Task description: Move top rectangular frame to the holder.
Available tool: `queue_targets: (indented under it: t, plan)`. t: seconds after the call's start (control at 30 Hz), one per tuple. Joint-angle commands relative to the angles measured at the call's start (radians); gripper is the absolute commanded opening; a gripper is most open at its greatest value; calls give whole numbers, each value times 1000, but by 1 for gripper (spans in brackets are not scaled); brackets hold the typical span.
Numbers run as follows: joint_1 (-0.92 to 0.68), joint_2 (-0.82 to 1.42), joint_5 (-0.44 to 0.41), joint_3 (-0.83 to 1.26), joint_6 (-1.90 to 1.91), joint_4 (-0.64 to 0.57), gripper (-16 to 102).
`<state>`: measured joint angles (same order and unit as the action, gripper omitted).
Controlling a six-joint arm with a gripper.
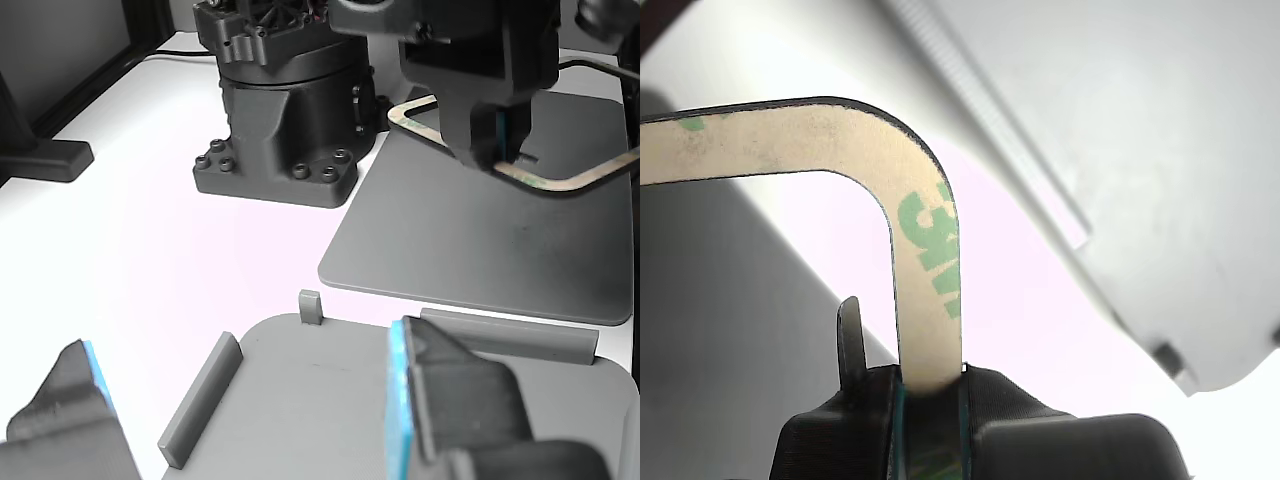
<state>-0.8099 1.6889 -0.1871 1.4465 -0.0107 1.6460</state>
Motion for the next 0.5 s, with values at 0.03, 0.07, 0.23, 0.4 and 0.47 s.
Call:
queue_targets:
  t: [0.03,0.07,0.23,0.4,0.47]
  plan:
    - [71,49,-12,-58,97,9,-11]
    - [92,51,-12,-64,110,9,-11]
    - [198,31,3,-101,163,11,-11]
    - [324,-69,15,-179,170,11,-11]
    - [360,-124,2,-233,195,11,-11]
